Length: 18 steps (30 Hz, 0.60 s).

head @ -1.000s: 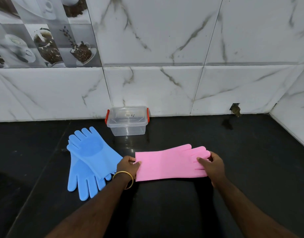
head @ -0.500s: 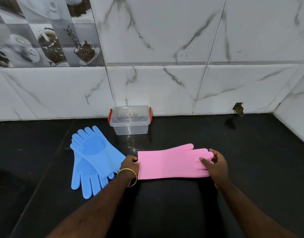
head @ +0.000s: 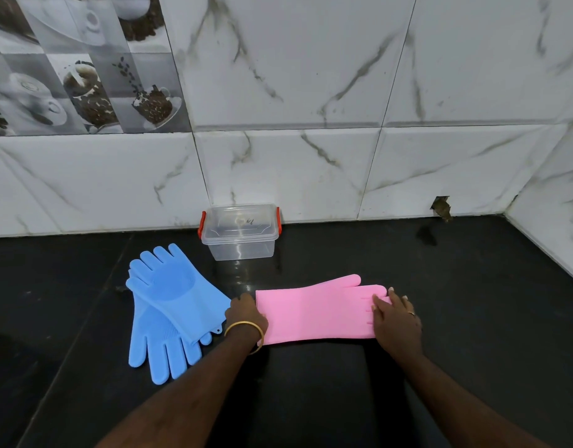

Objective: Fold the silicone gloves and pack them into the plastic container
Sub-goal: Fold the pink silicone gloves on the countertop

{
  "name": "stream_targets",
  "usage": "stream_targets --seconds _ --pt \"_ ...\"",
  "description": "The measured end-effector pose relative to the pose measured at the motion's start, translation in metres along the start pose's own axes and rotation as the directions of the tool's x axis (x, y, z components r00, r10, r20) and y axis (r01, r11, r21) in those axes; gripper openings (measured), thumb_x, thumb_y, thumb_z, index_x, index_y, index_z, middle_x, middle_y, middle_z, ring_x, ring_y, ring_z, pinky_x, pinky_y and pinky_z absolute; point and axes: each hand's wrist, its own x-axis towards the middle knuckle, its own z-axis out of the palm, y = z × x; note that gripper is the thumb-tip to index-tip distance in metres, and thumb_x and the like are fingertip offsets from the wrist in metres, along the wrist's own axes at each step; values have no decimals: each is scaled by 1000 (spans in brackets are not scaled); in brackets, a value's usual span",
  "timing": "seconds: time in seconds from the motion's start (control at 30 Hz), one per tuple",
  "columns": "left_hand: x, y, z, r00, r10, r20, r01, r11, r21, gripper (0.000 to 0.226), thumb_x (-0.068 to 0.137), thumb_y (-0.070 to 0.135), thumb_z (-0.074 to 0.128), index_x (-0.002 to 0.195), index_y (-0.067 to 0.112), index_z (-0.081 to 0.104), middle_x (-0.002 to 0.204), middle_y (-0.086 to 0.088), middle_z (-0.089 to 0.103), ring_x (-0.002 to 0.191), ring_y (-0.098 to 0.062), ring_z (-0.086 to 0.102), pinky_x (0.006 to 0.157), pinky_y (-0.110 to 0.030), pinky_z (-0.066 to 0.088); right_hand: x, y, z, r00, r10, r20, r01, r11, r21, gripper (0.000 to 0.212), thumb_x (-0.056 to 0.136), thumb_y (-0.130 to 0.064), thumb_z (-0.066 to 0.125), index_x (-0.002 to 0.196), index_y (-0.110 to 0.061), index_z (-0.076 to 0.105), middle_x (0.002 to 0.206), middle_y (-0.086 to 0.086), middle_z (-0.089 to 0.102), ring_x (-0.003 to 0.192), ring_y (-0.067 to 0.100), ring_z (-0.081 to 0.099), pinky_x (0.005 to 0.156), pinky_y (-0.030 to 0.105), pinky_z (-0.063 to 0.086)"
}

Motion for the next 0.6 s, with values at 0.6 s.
stream_targets --seconds 0.6 --pt "13 7 -18 977 80 195 -1 927 -376 64 81 19 75 133 11 39 134 -13 55 118 -30 56 100 -38 50 -23 -138 25 911 -358 203 104 678 727 79 97 -54 40 156 -27 -6 164 -9 -3 150 8 6 120 27 8"
